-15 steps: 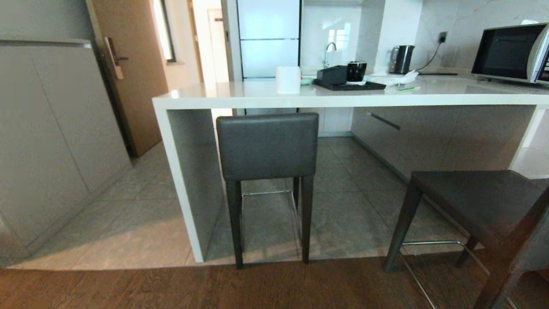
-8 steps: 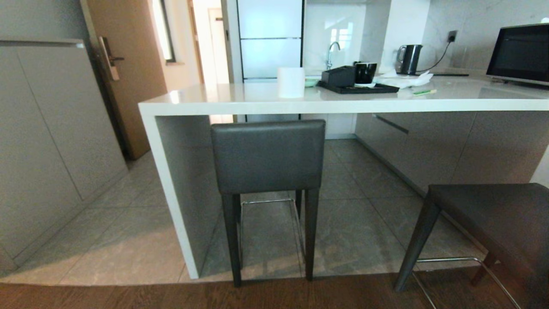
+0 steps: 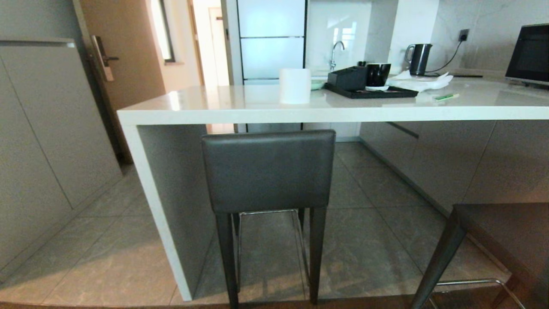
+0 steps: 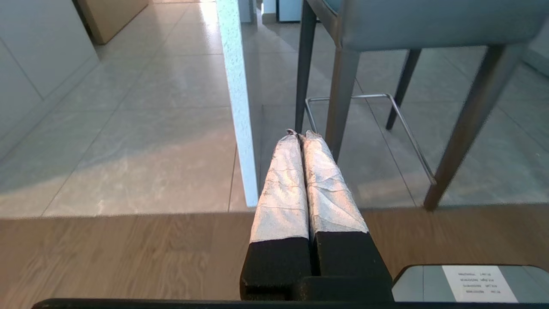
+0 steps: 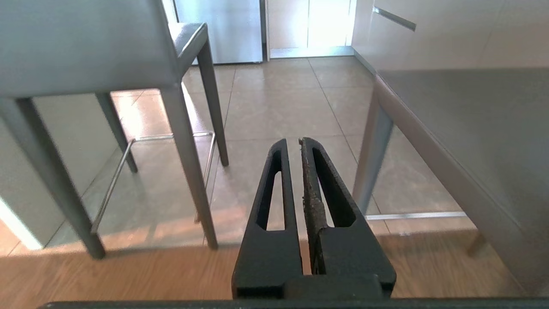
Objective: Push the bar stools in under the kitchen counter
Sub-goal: Pull the gray chair out from under the dining table
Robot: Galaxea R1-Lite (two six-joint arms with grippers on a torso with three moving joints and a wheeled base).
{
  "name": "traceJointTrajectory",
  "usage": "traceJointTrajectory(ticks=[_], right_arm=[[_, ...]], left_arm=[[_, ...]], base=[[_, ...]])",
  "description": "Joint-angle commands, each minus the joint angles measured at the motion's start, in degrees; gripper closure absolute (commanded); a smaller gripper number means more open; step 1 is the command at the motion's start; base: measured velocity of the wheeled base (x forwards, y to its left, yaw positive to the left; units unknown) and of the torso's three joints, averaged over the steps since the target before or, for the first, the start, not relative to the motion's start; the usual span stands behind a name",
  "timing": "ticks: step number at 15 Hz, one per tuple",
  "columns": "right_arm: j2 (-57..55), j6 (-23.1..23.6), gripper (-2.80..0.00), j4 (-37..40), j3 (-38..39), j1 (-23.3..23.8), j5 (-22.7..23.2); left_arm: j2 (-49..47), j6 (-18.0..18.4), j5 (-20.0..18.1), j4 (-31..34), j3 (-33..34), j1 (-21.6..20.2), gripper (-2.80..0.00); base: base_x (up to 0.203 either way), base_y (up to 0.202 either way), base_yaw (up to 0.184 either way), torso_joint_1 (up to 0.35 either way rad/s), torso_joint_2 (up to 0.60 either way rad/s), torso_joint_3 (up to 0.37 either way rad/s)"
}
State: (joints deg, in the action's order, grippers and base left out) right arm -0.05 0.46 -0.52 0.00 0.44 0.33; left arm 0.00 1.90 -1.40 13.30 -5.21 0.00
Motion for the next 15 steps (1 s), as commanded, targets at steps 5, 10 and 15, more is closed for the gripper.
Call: traceJointTrajectory(ticks=[5, 10, 15], right_arm=[[0.0, 0.1, 0.0, 0.0, 0.3, 0.0, 0.0], [0.0, 0.0, 0.0, 0.0, 0.3, 0.0, 0.0], [0.0, 0.0, 0.0, 0.0, 0.4, 0.0, 0.0]], left_arm=[[0.1, -0.1, 0.0, 0.1, 0.0, 0.0, 0.0], [0.1, -0.1, 0.0, 0.1, 0.0, 0.0, 0.0], [0.1, -0.1, 0.0, 0.1, 0.0, 0.0, 0.0]], base=[[0.196, 0.0, 0.001, 0.005, 0.0, 0.001], [0.193, 0.0, 0.004, 0.003, 0.0, 0.002], [0.193, 0.0, 0.003, 0.003, 0.0, 0.003]])
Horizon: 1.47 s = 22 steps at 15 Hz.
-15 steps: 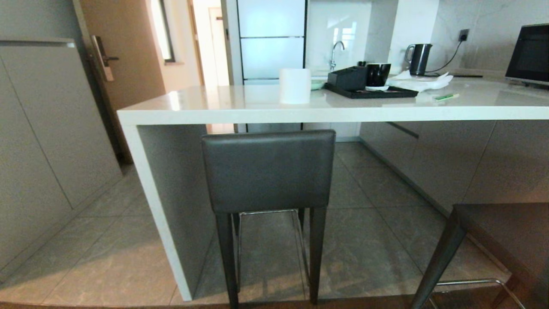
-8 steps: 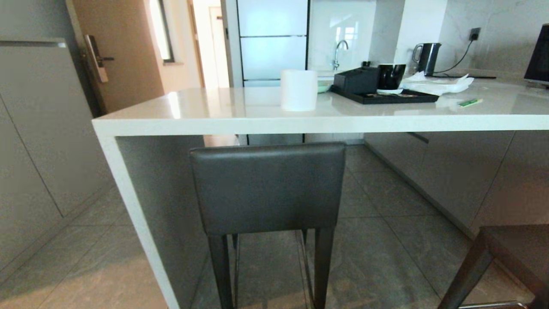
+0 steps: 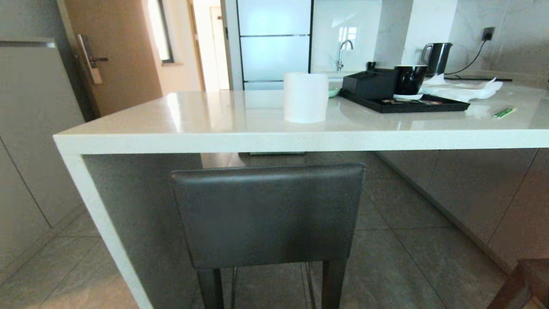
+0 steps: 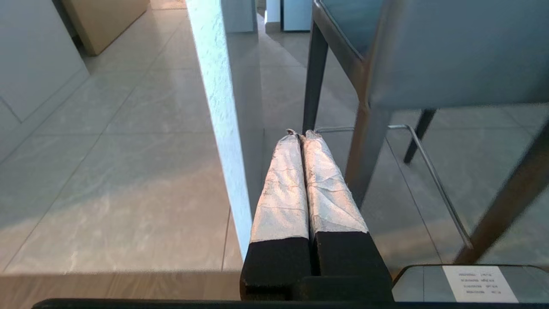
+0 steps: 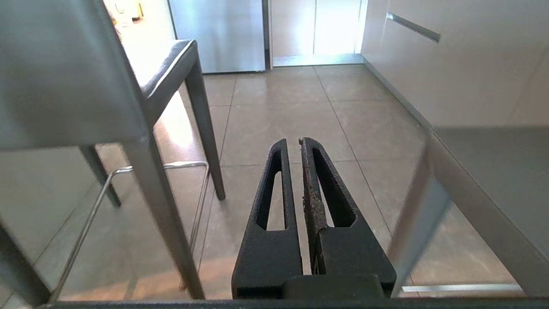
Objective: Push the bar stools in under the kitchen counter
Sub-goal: Pull the gray chair out from under the dining table
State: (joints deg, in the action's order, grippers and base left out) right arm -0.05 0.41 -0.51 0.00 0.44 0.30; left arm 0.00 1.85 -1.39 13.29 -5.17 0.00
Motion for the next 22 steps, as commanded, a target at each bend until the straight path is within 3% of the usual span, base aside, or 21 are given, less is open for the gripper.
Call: traceJointTrajectory(ticks=[1, 17, 18, 19, 22], right_arm=[[0.0, 0.0, 0.0, 0.0, 0.3, 0.0, 0.0], [0.0, 0.0, 0.0, -0.6, 0.5, 0.0, 0.0], [0.0, -0.1, -2.8, -0.6, 0.5, 0.0, 0.0], [0.0, 0.1, -2.8, -0.6, 0.5, 0.0, 0.0], [0.0, 0.1, -2.8, -0.6, 0.5, 0.0, 0.0]], left_arm=[[0.1, 0.0, 0.0, 0.1, 0.0, 0.0, 0.0], [0.1, -1.7, 1.0, 0.0, 0.0, -0.1, 0.0], [0.1, -1.8, 1.1, 0.0, 0.0, -0.1, -0.58], [0.1, -1.8, 1.1, 0.0, 0.0, -0.2, -2.8], [0.1, -2.5, 3.0, -0.1, 0.0, -0.1, -2.8]], base=[[0.17, 0.0, -0.001, 0.007, 0.0, 0.002], [0.007, 0.0, 0.0, 0.001, 0.0, 0.0], [0.0, 0.0, 0.0, 0.0, 0.0, 0.0], [0.0, 0.0, 0.0, 0.0, 0.0, 0.0], [0.0, 0.0, 0.0, 0.0, 0.0, 0.0]])
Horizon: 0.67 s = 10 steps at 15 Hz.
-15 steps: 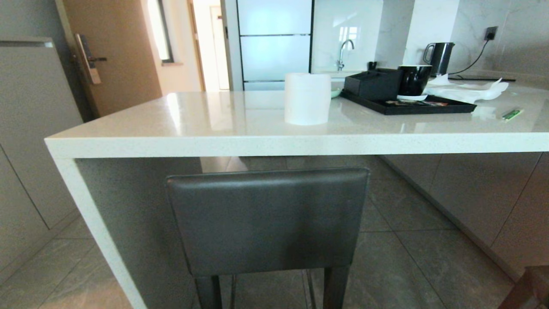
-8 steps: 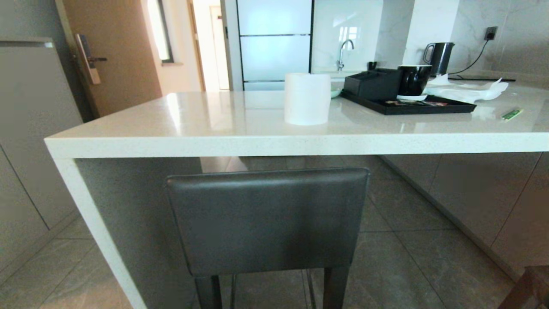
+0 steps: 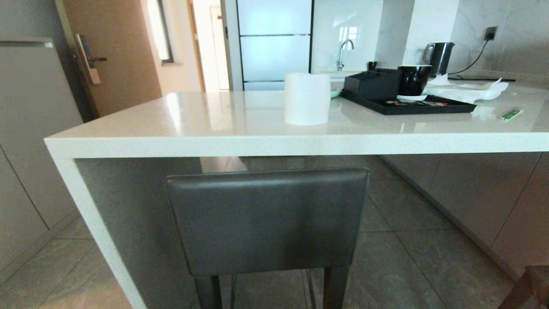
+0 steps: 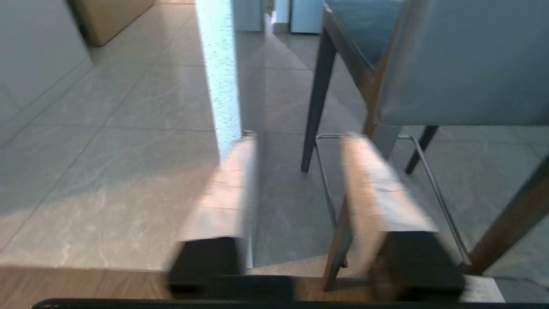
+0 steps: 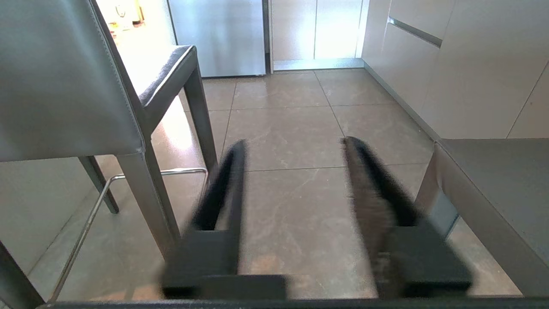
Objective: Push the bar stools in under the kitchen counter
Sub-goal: Pull the gray chair out from under the dining table
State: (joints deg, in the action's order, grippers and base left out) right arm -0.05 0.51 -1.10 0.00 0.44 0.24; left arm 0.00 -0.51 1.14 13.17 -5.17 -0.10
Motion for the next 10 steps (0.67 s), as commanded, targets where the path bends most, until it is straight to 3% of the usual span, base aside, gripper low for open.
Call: traceJointTrajectory(ticks=[1, 5, 8, 9, 10], right_arm=[[0.0, 0.0, -2.8, 0.0, 0.5, 0.0, 0.0], [0.0, 0.1, -2.8, 1.1, 0.3, 0.0, 0.1], [0.0, 3.1, -2.8, 0.3, -0.4, 0.0, 0.9], [-0.6, 3.0, -2.8, 0.5, -3.4, 0.0, 1.5], [-2.5, 2.9, -2.8, 0.6, -7.3, 0.0, 2.6]], left_arm=[[0.1, 0.0, 0.7, 0.0, 0.0, 0.0, -2.8], [0.1, 0.4, 0.0, 0.3, -0.1, 0.0, -2.8], [0.2, 0.6, -0.2, -0.2, -0.5, -0.1, -2.8], [0.0, 0.2, -1.8, -0.6, -3.1, 0.0, -2.8], [-1.3, -0.9, -5.6, -0.8, -8.1, 0.0, -2.8]], base=[[0.0, 0.0, 0.0, 0.0, 0.0, 0.0], [0.0, 0.0, 0.0, 0.0, 0.0, 0.0], [0.0, 0.0, 0.0, 0.0, 0.0, 0.0], [0.0, 0.0, 0.0, 0.0, 0.0, 0.0], [0.0, 0.0, 0.0, 0.0, 0.0, 0.0]])
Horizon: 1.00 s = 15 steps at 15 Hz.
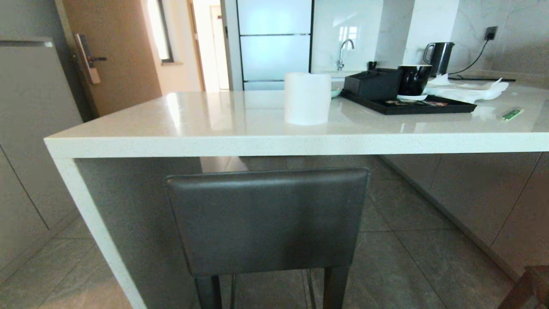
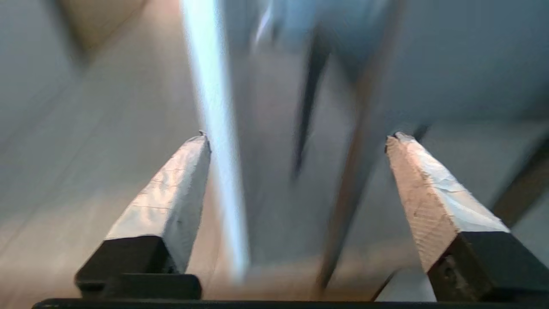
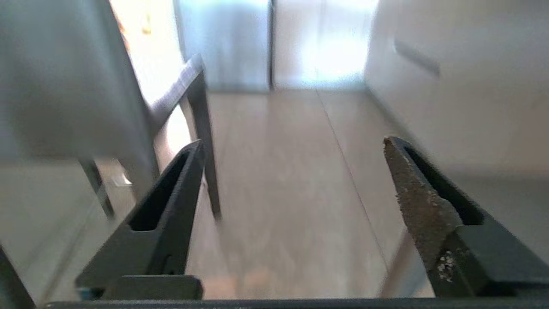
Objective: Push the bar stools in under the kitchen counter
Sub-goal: Pull the gray chair out from under the dining table
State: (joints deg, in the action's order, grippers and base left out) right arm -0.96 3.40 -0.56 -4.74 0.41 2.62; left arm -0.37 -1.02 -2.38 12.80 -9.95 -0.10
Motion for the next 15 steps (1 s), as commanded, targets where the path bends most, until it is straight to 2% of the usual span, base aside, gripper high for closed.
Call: traceJointTrajectory(ticks=[1, 2, 4, 6, 7, 10, 12, 13, 14, 15], right_arm=[[-4.6, -0.1, -2.8, 0.1, -6.1, -0.1, 1.4], [-8.0, -0.3, -2.8, 0.0, -8.4, -0.6, 2.7], [-14.8, -1.2, -2.8, -1.2, -10.7, -2.7, 4.1], [-20.0, -2.2, -2.8, -4.8, -10.9, -7.5, 6.3], [-22.4, -3.5, -2.8, -5.7, -10.8, -10.0, 10.7], [-31.7, -7.9, -2.8, -10.2, -10.6, -11.6, 18.7], [-40.0, -8.5, -2.8, -18.6, -9.3, -11.8, 21.1], [-44.9, -8.7, -2.8, -24.1, -8.5, -11.8, 22.4], [-49.1, -8.7, -2.8, -28.6, -7.7, -11.8, 24.0], [-52.8, -8.8, -2.8, -32.5, -6.9, -11.7, 25.7]], left_arm=[[-4.0, -1.8, -7.2, -0.7, -8.3, 0.0, -2.8], [-8.3, -2.9, -11.3, -0.9, -11.0, 0.2, -2.8], [-16.7, -4.1, -15.3, -4.0, -11.7, 1.8, -2.8], [-25.4, -4.7, -16.8, -15.8, -9.1, 2.9, -2.8], [-30.5, -4.8, -17.6, -22.4, -7.5, 3.6, -2.8], [-46.2, -5.2, -21.0, -40.9, -2.9, 5.5, -2.8], [-54.7, -5.3, -27.4, -53.5, 1.2, 5.8, -2.8], [-57.8, -5.3, -34.1, -58.9, 3.5, 5.3, -2.8], [-59.5, -5.3, -39.3, -61.0, 4.6, 3.7, -2.8], [-60.7, -5.3, -42.8, -61.7, 5.0, 0.7, -2.8]], base=[[0.0, 0.0, 0.0, 0.0, 0.0, 0.0], [0.0, 0.0, 0.0, 0.0, 0.0, 0.0], [0.0, 0.0, 0.0, 0.0, 0.0, 0.0], [0.0, 0.0, 0.0, 0.0, 0.0, 0.0], [0.0, 0.0, 0.0, 0.0, 0.0, 0.0], [0.0, 0.0, 0.0, 0.0, 0.0, 0.0], [0.0, 0.0, 0.0, 0.0, 0.0, 0.0], [0.0, 0.0, 0.0, 0.0, 0.0, 0.0], [0.0, 0.0, 0.0, 0.0, 0.0, 0.0], [0.0, 0.0, 0.0, 0.0, 0.0, 0.0]])
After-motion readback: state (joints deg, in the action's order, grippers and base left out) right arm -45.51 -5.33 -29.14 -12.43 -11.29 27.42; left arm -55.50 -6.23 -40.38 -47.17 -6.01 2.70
